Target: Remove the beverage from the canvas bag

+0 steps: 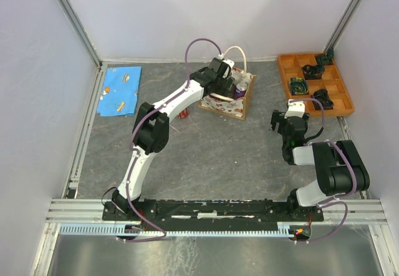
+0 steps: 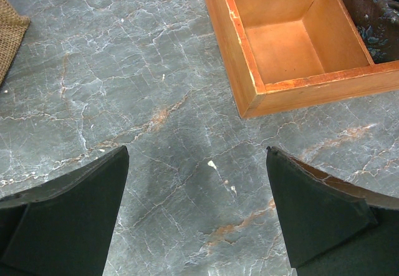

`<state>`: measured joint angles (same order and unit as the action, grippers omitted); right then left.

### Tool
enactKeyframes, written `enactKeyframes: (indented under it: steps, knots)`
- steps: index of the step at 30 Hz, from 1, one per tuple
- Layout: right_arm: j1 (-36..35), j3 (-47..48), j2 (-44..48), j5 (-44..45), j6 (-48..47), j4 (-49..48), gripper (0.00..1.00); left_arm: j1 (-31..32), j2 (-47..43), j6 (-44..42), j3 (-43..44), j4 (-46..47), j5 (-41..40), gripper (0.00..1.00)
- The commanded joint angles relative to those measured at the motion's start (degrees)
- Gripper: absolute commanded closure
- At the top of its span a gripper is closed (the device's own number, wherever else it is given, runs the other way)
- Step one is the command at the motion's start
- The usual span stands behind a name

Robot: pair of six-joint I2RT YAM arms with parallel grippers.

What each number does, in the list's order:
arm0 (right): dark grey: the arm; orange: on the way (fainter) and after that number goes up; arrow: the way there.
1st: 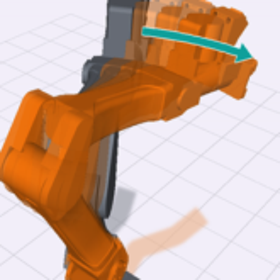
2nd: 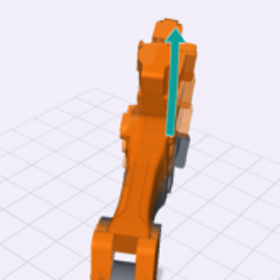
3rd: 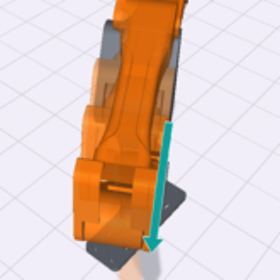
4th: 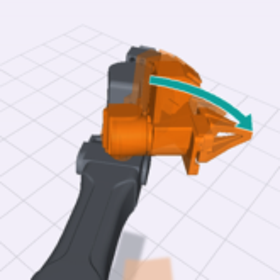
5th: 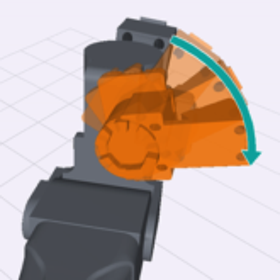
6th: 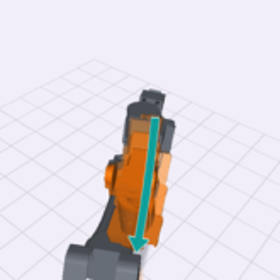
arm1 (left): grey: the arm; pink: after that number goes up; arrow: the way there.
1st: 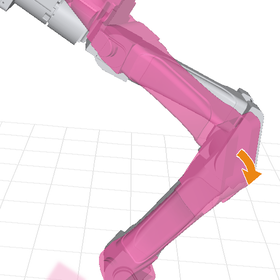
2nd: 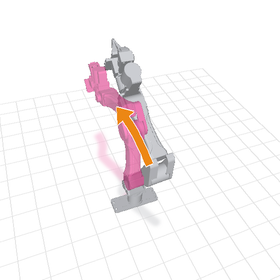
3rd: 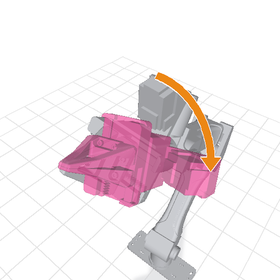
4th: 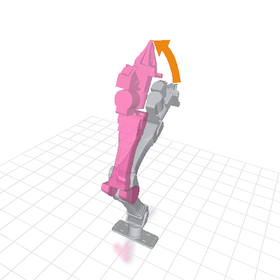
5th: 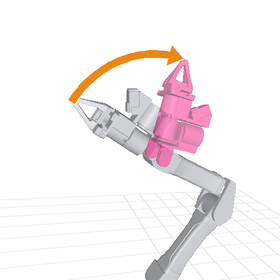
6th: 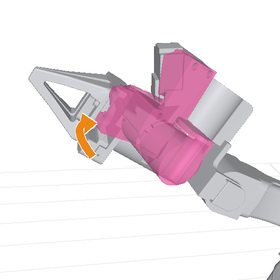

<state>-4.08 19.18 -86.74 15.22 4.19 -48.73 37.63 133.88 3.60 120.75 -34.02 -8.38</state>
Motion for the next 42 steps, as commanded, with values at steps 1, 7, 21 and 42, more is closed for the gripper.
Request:
enactKeyframes:
  steps: [1, 7, 21, 42]
  knots:
    - [-0.1, 1.7, 0.1, -0.4, -0.8, -1.3, 0.01, 0.0, 2.5, 1.3, 0.9, -2.9, 1.3, 0.35]
    - [0.0, 1.7, 0.0, -0.4, -0.8, -1.3, 0.01, 0.1, 2.8, 0.3, 1.2, -3.8, 1.3, 0.88]
    - [0.0, 1.7, 0.0, -0.4, -0.7, -1.3, 0.01, 0.1, -5.8, -4.1, 13.9, -6.4, 7.2, 0.97]
    - [0.0, 1.7, 0.0, -0.4, -0.8, -1.3, 0.01, 0.0, -26.6, -9.1, 6.7, -2.6, -12.1, 0.97]
